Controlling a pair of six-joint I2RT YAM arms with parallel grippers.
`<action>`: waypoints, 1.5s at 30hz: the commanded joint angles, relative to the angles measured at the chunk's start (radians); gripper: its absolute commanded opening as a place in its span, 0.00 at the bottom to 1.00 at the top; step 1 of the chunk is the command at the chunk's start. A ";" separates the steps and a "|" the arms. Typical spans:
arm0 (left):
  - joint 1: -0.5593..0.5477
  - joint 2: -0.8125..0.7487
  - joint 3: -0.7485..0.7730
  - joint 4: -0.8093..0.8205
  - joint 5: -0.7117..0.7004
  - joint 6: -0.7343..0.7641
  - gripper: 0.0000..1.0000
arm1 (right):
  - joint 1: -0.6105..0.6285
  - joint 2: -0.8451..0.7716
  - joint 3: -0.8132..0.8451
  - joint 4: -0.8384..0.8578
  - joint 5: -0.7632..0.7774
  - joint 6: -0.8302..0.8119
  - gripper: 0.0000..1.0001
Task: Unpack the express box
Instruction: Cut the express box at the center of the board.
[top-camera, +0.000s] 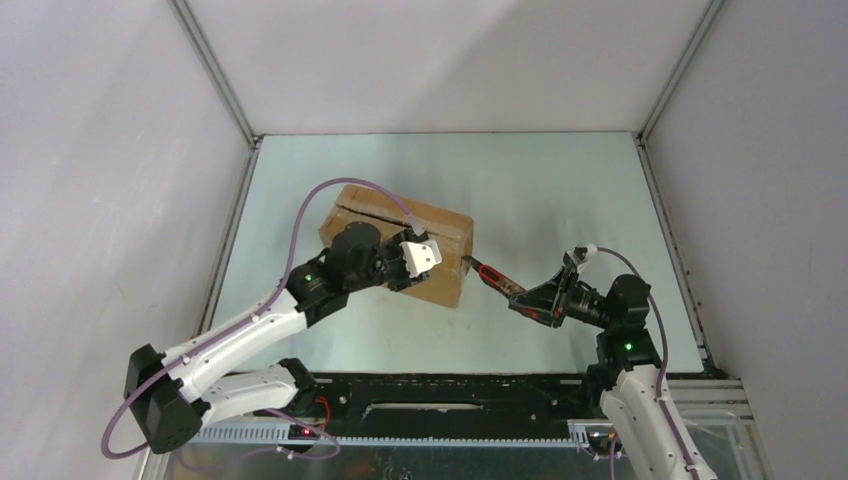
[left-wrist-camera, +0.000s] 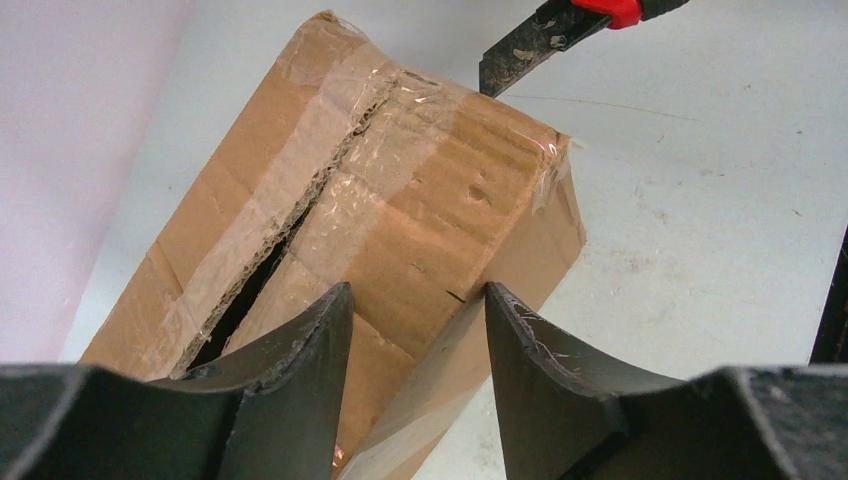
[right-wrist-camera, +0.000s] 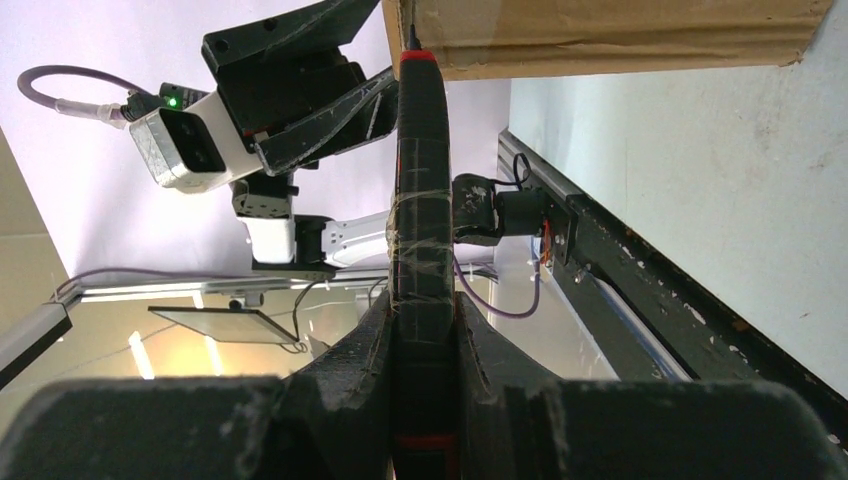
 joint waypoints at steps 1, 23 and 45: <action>-0.006 0.023 0.029 -0.071 0.061 -0.041 0.54 | -0.004 -0.010 0.045 0.037 -0.032 -0.007 0.00; -0.014 0.082 0.062 -0.045 0.063 -0.043 0.52 | 0.168 -0.037 0.086 0.015 -0.013 0.025 0.00; -0.005 0.036 0.038 -0.053 0.042 -0.026 0.51 | 0.174 -0.085 0.150 -0.278 -0.035 -0.149 0.00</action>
